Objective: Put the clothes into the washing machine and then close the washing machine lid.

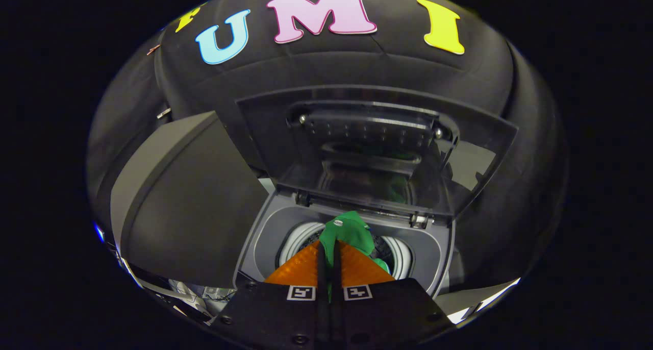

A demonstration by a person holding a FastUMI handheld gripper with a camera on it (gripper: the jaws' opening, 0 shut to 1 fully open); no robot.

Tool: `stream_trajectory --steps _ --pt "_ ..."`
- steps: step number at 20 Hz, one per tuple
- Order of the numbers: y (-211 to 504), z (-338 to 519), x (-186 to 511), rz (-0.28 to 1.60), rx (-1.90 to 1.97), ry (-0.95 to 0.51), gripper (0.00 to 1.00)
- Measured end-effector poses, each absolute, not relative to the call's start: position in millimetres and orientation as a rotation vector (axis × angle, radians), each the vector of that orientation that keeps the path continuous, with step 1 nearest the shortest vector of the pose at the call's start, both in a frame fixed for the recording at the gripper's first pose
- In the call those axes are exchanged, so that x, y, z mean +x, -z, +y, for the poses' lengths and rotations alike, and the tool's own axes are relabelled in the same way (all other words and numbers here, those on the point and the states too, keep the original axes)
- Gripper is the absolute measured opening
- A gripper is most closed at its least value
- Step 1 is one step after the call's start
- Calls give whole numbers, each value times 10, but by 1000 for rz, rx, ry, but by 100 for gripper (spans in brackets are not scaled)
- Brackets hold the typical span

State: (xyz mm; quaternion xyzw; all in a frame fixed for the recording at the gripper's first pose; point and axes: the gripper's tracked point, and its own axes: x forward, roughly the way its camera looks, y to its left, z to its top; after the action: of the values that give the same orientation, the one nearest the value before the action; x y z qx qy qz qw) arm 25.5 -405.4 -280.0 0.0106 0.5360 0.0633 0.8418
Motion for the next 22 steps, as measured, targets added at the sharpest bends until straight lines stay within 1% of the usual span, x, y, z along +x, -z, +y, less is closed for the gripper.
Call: stream_trajectory --steps 5,9,13,15,17,19,22 --pt "3427 -4236 -203 1308 26 -60 6" --pt "3522 -4376 -228 1308 24 2 5" --pt "3479 -4400 -135 1257 46 28 6" --pt "3431 -4359 -26 1227 75 26 11" --pt "3347 -4350 18 1208 72 15 11" --pt "3378 -4333 17 1210 73 7 18" --pt "3377 -4319 14 1214 61 -9 68"
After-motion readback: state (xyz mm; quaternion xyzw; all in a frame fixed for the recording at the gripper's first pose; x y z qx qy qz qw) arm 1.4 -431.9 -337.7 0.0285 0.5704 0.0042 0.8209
